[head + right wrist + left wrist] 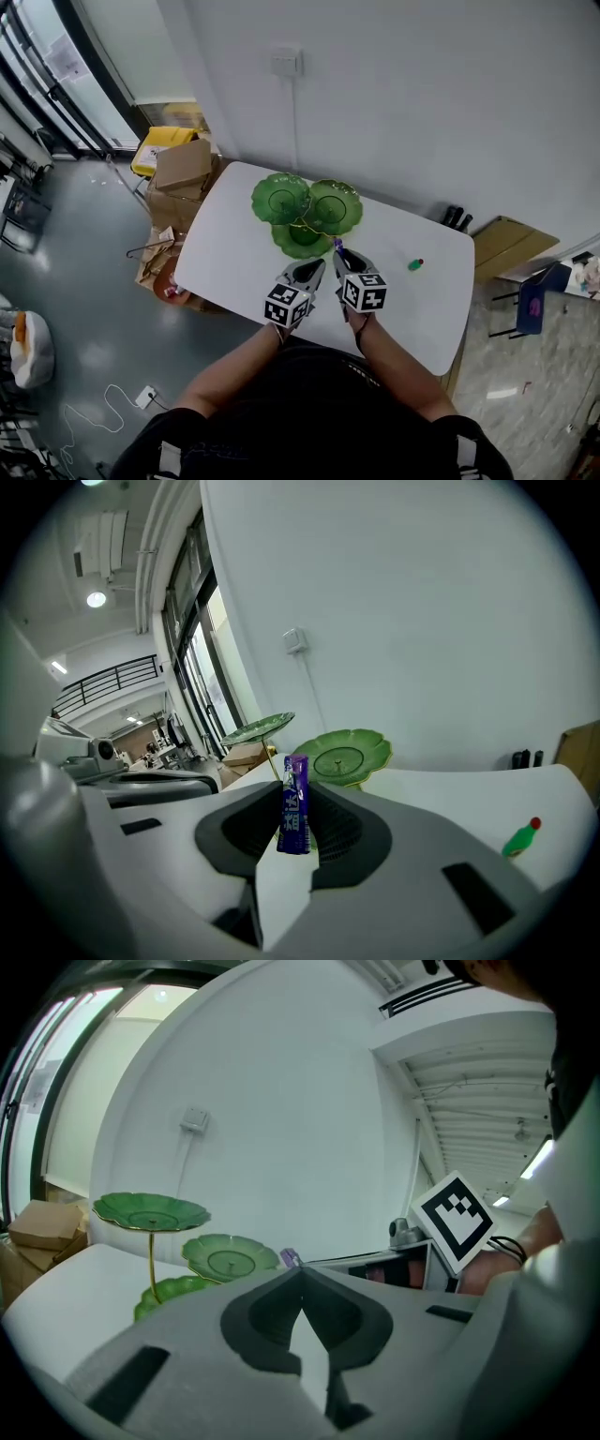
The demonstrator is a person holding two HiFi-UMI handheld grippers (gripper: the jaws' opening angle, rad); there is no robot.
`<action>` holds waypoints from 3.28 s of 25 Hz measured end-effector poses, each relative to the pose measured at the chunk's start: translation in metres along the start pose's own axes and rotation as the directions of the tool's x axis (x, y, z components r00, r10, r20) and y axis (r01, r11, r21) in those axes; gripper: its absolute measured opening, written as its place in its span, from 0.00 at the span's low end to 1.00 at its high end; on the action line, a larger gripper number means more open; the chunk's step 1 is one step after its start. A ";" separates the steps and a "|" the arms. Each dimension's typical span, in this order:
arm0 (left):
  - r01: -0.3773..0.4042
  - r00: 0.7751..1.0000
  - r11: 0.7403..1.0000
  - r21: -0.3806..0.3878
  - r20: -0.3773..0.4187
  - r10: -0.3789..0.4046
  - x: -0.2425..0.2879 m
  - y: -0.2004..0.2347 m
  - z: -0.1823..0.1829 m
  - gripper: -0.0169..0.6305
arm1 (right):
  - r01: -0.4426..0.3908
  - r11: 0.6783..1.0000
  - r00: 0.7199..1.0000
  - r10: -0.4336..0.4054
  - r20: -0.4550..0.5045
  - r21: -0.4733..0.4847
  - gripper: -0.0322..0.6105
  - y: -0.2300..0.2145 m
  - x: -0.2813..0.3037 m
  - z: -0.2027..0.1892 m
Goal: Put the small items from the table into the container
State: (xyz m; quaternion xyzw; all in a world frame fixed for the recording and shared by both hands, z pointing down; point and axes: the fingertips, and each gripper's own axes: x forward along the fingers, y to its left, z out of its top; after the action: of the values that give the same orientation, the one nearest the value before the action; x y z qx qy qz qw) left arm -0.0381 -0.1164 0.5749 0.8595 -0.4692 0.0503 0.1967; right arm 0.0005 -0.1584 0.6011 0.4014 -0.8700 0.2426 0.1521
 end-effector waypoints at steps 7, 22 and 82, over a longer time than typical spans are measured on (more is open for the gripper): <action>-0.008 1.000 1.000 -0.007 -0.014 0.008 0.015 -0.013 -0.008 0.04 | -0.026 1.000 1.000 0.026 -0.014 0.012 0.19 -0.009 -0.011 -0.009; 0.024 0.999 0.999 0.025 -0.034 -0.023 0.045 0.021 0.004 0.04 | 0.002 0.999 1.000 -0.002 0.008 0.035 0.19 -0.025 0.027 0.024; 0.054 0.998 0.997 0.059 0.016 -0.055 0.051 0.035 0.030 0.04 | 0.023 0.995 0.997 -0.015 0.081 -0.100 0.09 -0.017 0.040 0.066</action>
State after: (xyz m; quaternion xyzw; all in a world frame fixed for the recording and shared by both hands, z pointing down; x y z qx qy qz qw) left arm -0.0414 -0.1848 0.5716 0.8779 -0.4454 0.0511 0.1686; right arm -0.0168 -0.2290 0.5692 0.4110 -0.8827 0.1802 0.1395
